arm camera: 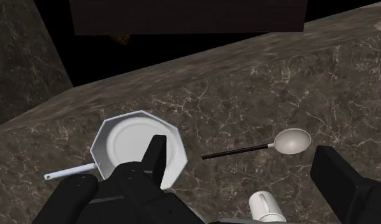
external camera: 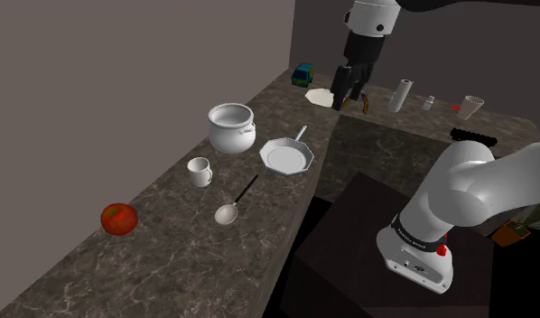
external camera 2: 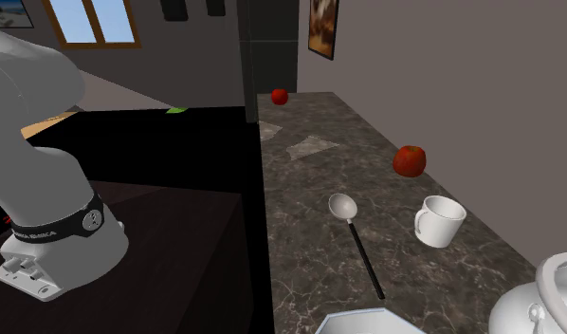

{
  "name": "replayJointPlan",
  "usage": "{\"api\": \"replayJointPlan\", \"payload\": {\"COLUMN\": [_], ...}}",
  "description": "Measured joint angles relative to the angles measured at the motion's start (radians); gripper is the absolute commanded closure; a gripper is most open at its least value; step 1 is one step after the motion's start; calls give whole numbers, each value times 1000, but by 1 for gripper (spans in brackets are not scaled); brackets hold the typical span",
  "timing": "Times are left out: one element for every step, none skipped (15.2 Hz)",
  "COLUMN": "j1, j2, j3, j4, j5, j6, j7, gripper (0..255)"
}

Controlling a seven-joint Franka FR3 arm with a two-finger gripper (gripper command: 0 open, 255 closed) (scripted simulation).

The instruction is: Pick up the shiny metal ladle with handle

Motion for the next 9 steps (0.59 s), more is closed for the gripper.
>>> {"api": "replayJointPlan", "payload": {"j1": [0,-2,-4,-7,-11,-16,-17,-23,-24], "j2": [0,2,-5,-3,0,8,18,33,42], "j3": [0,8,25,44,62,79,103,122,148], "j4": [0,-10,-41,-66,-88,-103,-125,-148,-166], "j5": [0,5,16,28,39,50,65,75,90], "j6": [0,14,42,73,104,133,169,212,246], "j7": [0,16,45,78,111,145,184,218,259], "gripper": [0,0,0,0,0,0,0,0,0]}}
